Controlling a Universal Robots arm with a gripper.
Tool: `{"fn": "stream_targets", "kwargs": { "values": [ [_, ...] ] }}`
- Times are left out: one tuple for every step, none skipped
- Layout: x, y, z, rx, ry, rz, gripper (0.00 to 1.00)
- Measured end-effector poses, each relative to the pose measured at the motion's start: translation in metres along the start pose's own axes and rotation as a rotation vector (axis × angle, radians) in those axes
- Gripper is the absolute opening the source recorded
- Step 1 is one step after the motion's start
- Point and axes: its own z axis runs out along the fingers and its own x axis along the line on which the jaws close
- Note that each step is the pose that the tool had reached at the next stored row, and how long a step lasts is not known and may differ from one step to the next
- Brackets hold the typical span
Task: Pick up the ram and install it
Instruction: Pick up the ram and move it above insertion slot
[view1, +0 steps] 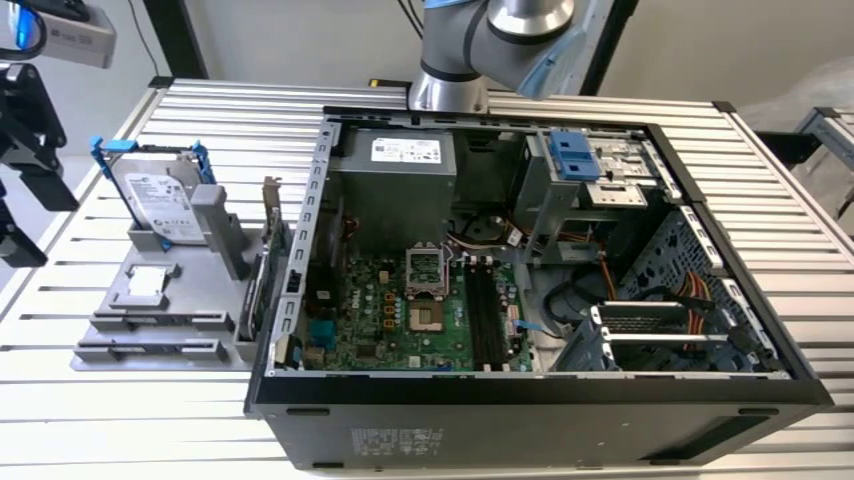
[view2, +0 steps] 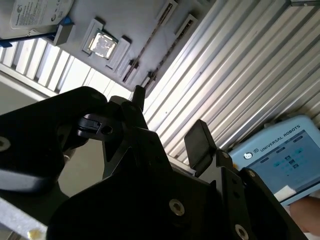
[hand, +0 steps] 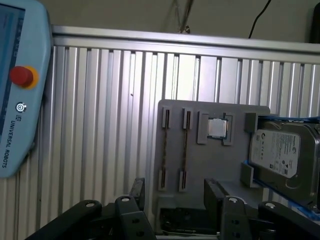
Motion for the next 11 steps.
{"fn": "stream_targets", "kwargs": {
  "values": [
    [-0.0002,0.0,0.0005,0.0,0.0,0.0,1.0],
    [-0.0003,0.0,0.001,0.0,0.0,0.0,1.0],
    [-0.0004,-0.0001,0.0015,0.0,0.0,0.0,1.0],
    [-0.0005,-0.0001,0.0021,0.0,0.0,0.0,1.0],
    [-0.0007,-0.0001,0.0026,0.0,0.0,0.0,1.0],
    [-0.0008,-0.0001,0.0031,-0.0001,0.0,0.0,1.0],
    [-0.0009,-0.0002,0.0036,-0.0001,0.0001,0.0,1.0],
    [-0.0011,-0.0002,0.0041,-0.0001,0.0001,0.0,1.0],
    [-0.0012,-0.0002,0.0047,-0.0001,0.0001,0.0,1.0],
    [-0.0013,-0.0002,0.0052,-0.0001,0.0001,0.0,1.0],
    [-0.0014,-0.0002,0.0058,-0.0001,0.0001,0.0,1.0]
  ]
}}
